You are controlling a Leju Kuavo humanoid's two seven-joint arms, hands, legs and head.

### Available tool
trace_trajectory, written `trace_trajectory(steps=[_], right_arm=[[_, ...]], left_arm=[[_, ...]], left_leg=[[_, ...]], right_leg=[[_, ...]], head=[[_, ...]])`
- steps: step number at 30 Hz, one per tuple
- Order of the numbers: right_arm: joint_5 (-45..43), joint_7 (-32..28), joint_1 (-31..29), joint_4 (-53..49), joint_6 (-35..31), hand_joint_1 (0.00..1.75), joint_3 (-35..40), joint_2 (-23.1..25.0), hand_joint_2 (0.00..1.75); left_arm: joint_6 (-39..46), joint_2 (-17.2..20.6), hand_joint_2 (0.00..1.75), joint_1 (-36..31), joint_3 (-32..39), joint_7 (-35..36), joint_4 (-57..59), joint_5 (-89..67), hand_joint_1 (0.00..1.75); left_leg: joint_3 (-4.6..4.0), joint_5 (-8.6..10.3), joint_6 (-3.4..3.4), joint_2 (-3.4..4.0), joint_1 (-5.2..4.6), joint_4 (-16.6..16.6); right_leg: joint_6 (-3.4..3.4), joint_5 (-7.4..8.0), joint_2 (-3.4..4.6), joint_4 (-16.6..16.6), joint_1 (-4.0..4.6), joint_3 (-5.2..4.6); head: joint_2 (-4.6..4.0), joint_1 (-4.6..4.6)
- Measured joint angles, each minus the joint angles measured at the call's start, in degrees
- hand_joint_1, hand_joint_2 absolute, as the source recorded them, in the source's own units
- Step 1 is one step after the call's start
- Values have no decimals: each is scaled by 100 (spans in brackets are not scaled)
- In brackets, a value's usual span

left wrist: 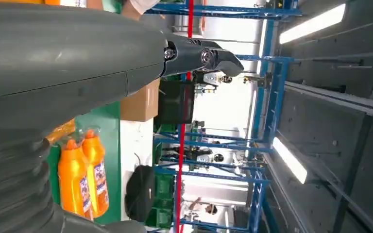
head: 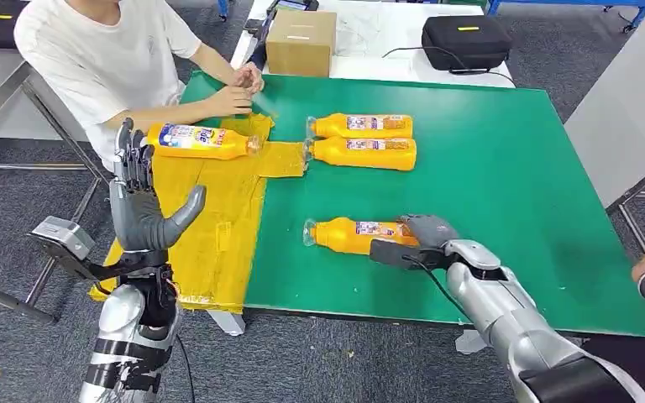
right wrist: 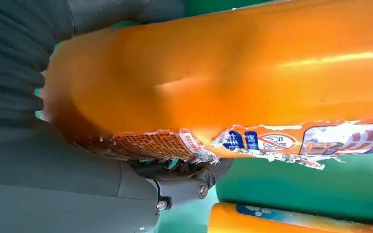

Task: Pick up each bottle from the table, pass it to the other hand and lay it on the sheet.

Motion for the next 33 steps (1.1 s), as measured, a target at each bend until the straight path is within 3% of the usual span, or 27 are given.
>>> trace_trajectory(steps=[5,8,14,17,21,27,33], right_arm=[[-99,100,-154,127,347,175,66,-22,175],[-745,-227,-168,166,651,175,-26,-100,175],[-951,-374,-138,170,697,175,-70,-203,175],[-1524,-773,5,140,560,175,-236,-212,175],[-2682,-1422,803,-577,27,175,-669,-78,175],[-3449,-1408,2704,-3223,-1192,175,-1202,575,175],[-3840,-1694,3445,-4755,-1458,175,-1351,990,175]], left_arm=[[-53,15,175,-11,-57,61,79,-4,0],[-269,41,175,18,-122,203,170,120,0],[-345,68,175,59,-157,203,308,153,0],[-424,79,175,178,-157,290,337,321,0],[-561,70,175,643,-146,352,302,470,0],[-741,-107,175,1451,-326,691,179,579,0],[-743,-105,175,1652,-645,542,437,391,0]], left_leg=[[2,1,0,-3,0,0],[8,0,1,-4,0,0],[11,-1,1,-4,0,0],[15,-2,1,-4,3,-1],[14,-20,-12,2,10,-3],[-27,-22,-20,-41,27,-2],[-32,-29,-23,-35,24,-5]], right_leg=[[0,0,-2,-1,0,1],[0,-1,-2,-2,0,11],[0,-1,-2,-5,0,10],[0,-2,-2,-5,3,22],[-2,-5,6,-4,12,20],[7,-40,-22,-1,24,-9],[4,-46,-19,-2,19,-15]], head=[[0,2],[0,4],[0,2],[0,2],[0,2],[0,0],[0,0]])
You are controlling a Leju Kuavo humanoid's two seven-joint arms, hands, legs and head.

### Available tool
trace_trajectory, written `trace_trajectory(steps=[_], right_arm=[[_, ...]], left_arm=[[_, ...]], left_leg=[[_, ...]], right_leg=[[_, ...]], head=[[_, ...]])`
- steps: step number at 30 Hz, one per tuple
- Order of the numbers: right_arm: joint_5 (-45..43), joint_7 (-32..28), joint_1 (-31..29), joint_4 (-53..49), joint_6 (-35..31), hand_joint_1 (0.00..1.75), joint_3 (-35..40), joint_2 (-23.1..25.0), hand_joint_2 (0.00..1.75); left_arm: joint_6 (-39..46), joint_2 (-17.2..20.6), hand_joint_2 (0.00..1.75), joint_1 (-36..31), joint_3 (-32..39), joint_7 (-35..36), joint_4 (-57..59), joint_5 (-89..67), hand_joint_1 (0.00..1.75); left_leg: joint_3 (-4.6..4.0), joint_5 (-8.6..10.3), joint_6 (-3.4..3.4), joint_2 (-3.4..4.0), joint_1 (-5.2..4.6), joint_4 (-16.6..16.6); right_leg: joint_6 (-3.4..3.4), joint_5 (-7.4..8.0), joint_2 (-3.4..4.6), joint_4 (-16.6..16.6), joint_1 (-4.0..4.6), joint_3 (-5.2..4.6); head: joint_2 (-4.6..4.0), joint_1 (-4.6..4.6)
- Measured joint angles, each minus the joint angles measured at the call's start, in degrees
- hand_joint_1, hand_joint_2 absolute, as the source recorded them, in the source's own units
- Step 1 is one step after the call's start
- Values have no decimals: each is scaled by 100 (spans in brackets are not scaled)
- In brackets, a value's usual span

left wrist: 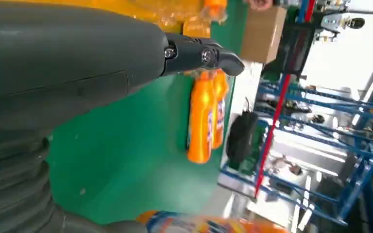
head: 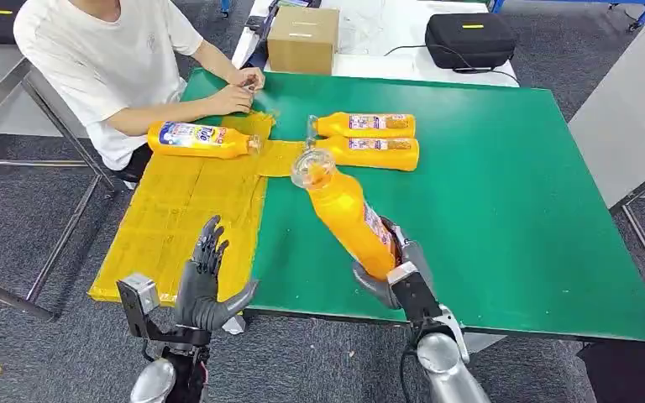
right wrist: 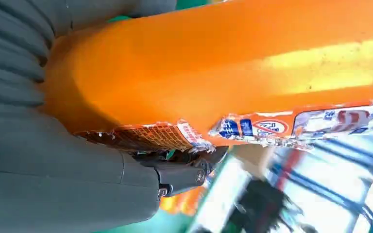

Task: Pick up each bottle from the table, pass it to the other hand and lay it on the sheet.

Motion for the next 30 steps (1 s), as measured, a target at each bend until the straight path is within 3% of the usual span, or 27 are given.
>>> trace_trajectory(steps=[5,13,23,30], right_arm=[[-105,-73,124,-386,198,175,-46,190,175],[578,-101,41,-273,569,175,539,336,175],[750,-516,-443,926,485,175,1526,601,175],[619,-534,-669,1382,531,175,1790,684,175]], left_arm=[[-614,72,175,156,-232,-142,26,-468,0],[-1007,109,175,180,-546,-81,26,-326,0],[-931,22,175,-146,-634,219,46,184,0],[-1038,-7,175,-219,-527,254,72,798,0]], left_leg=[[0,1,0,0,-1,0],[1,3,-2,0,4,-1],[1,4,-1,-1,3,0],[1,4,-1,1,2,1]], right_leg=[[1,2,0,-1,0,1],[1,2,0,1,3,1],[1,2,0,1,1,1],[1,2,0,1,1,-1]], head=[[0,2],[0,2],[0,4],[0,2]])
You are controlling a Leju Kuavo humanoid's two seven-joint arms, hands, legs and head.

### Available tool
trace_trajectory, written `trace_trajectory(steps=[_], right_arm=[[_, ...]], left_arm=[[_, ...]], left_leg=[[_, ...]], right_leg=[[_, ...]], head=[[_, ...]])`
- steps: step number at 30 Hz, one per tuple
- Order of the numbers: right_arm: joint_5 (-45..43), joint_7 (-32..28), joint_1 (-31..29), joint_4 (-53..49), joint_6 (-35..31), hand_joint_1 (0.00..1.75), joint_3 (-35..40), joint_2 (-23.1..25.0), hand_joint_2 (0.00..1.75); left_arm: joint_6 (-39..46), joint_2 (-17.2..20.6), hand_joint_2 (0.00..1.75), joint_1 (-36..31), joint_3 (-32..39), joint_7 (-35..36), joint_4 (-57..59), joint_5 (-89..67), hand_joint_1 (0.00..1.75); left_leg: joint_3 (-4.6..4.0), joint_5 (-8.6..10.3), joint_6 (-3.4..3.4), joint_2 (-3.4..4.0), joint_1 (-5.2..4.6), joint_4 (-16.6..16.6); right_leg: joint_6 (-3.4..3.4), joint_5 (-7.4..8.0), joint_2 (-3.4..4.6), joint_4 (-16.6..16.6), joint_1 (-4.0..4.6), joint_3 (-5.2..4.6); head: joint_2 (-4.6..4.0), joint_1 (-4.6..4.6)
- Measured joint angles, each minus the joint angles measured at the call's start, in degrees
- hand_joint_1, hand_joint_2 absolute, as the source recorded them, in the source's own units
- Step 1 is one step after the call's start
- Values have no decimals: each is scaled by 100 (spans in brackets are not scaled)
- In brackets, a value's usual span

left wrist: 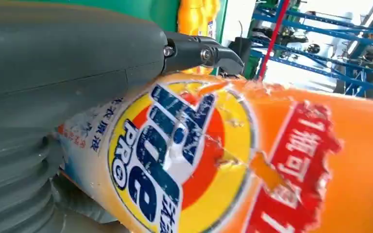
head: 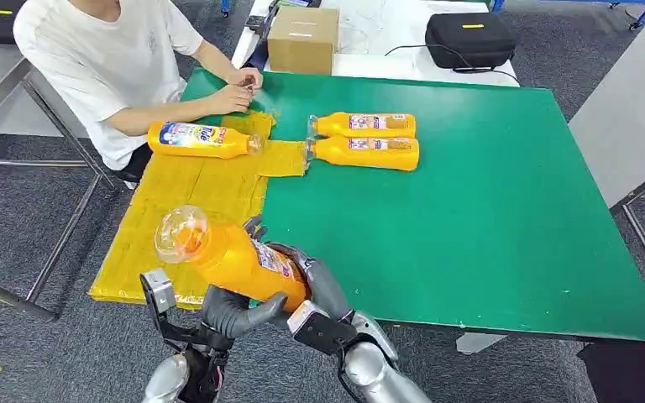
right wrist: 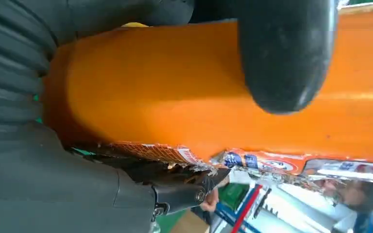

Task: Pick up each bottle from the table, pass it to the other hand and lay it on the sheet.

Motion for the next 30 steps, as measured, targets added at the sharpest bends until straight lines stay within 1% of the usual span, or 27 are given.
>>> trace_trajectory(steps=[1,2,3,4,7,8,9,11,12,18,22,25,28,30], right_arm=[[-24,0,-34,63,4,175,13,22,175],[-59,0,-80,143,7,175,22,52,175],[-70,2,-121,205,7,175,26,70,175],[-70,11,-164,270,7,175,39,89,175],[-72,33,-295,452,0,175,83,138,175],[-70,35,-329,502,-9,157,94,151,175],[-70,42,-360,551,-13,2,109,157,175],[-78,70,-413,648,-22,0,133,172,175],[-83,94,-422,691,-20,0,149,186,0],[-203,208,-376,811,-105,0,168,271,0],[-225,114,-196,795,-429,0,194,308,0],[-249,55,23,682,-797,0,190,302,0],[-207,33,252,568,-975,0,173,284,0],[-142,-2,362,434,-1122,0,157,262,0]], left_arm=[[-66,0,175,-4,33,42,0,151,0],[-126,2,175,-14,69,76,0,281,3],[-159,2,175,-23,96,105,0,358,152],[-194,2,175,-34,122,148,0,434,175],[-214,2,175,-60,190,262,9,553,175],[-214,2,175,-73,205,301,28,602,175],[-214,2,175,-87,221,341,55,669,175],[-214,2,175,-112,262,398,114,812,175],[-214,2,175,-130,278,415,142,867,175],[-216,2,175,-141,343,452,166,1029,175],[-339,2,175,-138,402,516,184,1386,175],[-408,-11,175,-196,527,562,260,1630,175],[-281,-11,175,-312,647,467,297,1446,175],[23,-11,175,-374,699,308,315,1032,175]], left_leg=[[0,0,0,1,0,0],[0,0,0,1,0,0],[0,0,0,1,1,0],[0,0,0,1,1,0],[1,1,0,2,1,0],[1,2,-1,2,1,0],[1,2,-1,1,1,0],[1,2,-1,2,1,0],[1,1,-1,2,0,0],[0,0,-1,3,0,1],[0,-1,-1,3,1,0],[-1,-1,-1,3,1,0],[-2,0,-1,1,1,0],[-1,0,-1,2,1,0]], right_leg=[[0,0,0,0,1,0],[0,0,1,0,1,-1],[0,0,1,0,1,-2],[0,0,0,0,1,-2],[-1,0,1,0,1,-3],[-1,0,1,0,1,-2],[0,0,1,1,0,-1],[0,1,1,0,0,-2],[0,1,1,1,0,-1],[0,0,1,0,0,-4],[-1,-1,1,-1,0,-6],[-2,-1,1,0,1,-7],[-2,-1,1,0,0,-5],[-1,0,1,0,0,-5]], head=[[0,0],[0,0],[0,0],[0,0],[0,0],[0,0],[0,0],[0,0],[0,0],[0,0],[0,0],[0,0],[0,0],[0,2]])
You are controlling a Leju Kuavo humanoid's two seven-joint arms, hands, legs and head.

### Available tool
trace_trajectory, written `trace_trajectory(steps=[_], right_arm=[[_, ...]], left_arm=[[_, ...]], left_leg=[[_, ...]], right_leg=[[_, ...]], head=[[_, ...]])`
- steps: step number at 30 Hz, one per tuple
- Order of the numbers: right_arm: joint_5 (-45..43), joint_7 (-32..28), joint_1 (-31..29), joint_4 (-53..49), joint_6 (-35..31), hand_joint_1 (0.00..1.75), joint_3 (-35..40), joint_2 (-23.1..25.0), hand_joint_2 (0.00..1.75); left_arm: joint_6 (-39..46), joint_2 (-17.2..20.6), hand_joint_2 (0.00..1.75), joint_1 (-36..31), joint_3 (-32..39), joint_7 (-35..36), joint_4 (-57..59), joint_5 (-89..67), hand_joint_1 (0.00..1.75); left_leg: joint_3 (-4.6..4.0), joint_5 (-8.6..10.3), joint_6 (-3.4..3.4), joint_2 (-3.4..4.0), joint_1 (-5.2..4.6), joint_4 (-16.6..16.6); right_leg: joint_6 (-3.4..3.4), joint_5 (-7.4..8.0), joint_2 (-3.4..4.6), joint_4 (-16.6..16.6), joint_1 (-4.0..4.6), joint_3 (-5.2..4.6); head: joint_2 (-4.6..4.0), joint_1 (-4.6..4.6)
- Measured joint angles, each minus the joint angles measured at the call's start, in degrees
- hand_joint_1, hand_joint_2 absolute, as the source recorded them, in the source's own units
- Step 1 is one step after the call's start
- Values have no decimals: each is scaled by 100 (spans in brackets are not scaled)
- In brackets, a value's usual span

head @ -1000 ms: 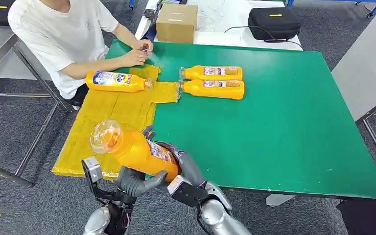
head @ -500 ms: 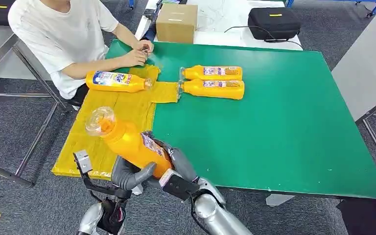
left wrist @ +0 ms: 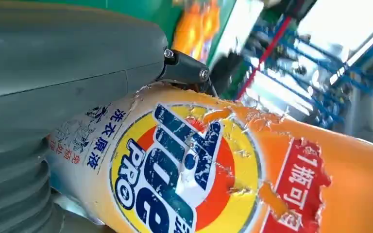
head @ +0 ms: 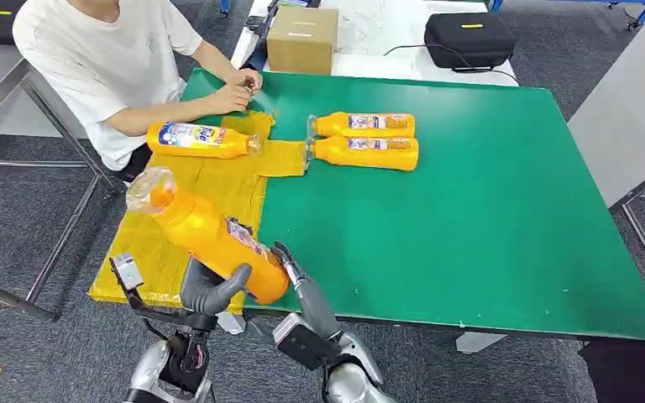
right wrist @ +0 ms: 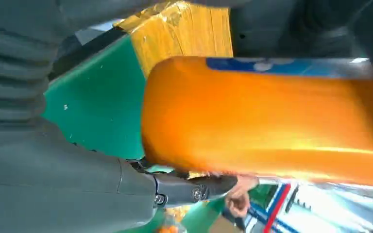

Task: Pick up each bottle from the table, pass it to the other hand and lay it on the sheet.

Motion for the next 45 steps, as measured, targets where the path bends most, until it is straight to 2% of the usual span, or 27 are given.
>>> trace_trajectory(steps=[4,19,21,23,27,29,36,38,40,42,45], right_arm=[[90,7,238,-368,-304,0,-33,-63,0],[127,42,435,-868,-328,0,-72,-127,0],[135,-20,449,-911,-341,0,-72,-127,0],[164,-83,453,-1069,-334,0,-68,-131,0],[37,-105,422,-1252,-72,0,-24,-127,0],[-24,-127,420,-1285,22,0,-20,-125,0],[-33,-131,419,-1289,49,0,-15,-125,0],[-75,-173,409,-1311,169,0,26,-125,0],[-273,-253,380,-1311,404,0,135,-131,0],[-510,-328,356,-1307,538,0,225,-144,0],[-744,-374,344,-1291,582,0,260,-151,0]], left_arm=[[928,46,175,-187,100,-474,57,-1327,175],[1112,127,175,-356,212,-568,160,-1658,175],[1643,155,175,-400,208,-713,173,-2307,175],[2508,236,175,-564,219,-811,269,-3996,175],[3318,455,175,-1038,205,-504,779,-6604,175],[3407,512,175,-1232,205,-358,1035,-7049,175],[3414,525,175,-1283,205,-312,1102,-7150,175],[3400,619,175,-1668,199,-54,1640,-7683,175],[2981,844,175,-2660,140,302,3108,-8320,175],[2206,979,175,-3591,131,619,4309,-8418,175],[1708,1021,175,-4077,89,792,4805,-8605,175]], left_leg=[[0,0,0,-1,0,0],[0,0,0,0,0,0],[0,1,0,0,0,0],[0,2,-1,-1,0,0],[1,6,-1,-1,2,0],[2,8,-2,-1,2,0],[2,9,-2,-1,2,0],[3,11,-3,0,2,0],[1,19,-6,0,2,1],[0,20,-5,1,2,2],[-2,20,-5,-1,2,2]], right_leg=[[1,1,-1,0,0,2],[0,0,0,0,0,1],[0,0,0,0,0,1],[0,1,-1,1,0,1],[-2,3,-1,3,1,3],[-14,11,-1,4,1,1],[-13,11,-1,4,1,1],[-13,12,-2,4,1,0],[-12,15,-1,7,1,1],[-12,16,-1,8,1,0],[-12,15,-2,8,1,0]], head=[[0,-2],[0,-2],[0,-2],[0,-2],[0,-2],[0,0],[0,0],[0,0],[0,0],[0,0],[0,0]])
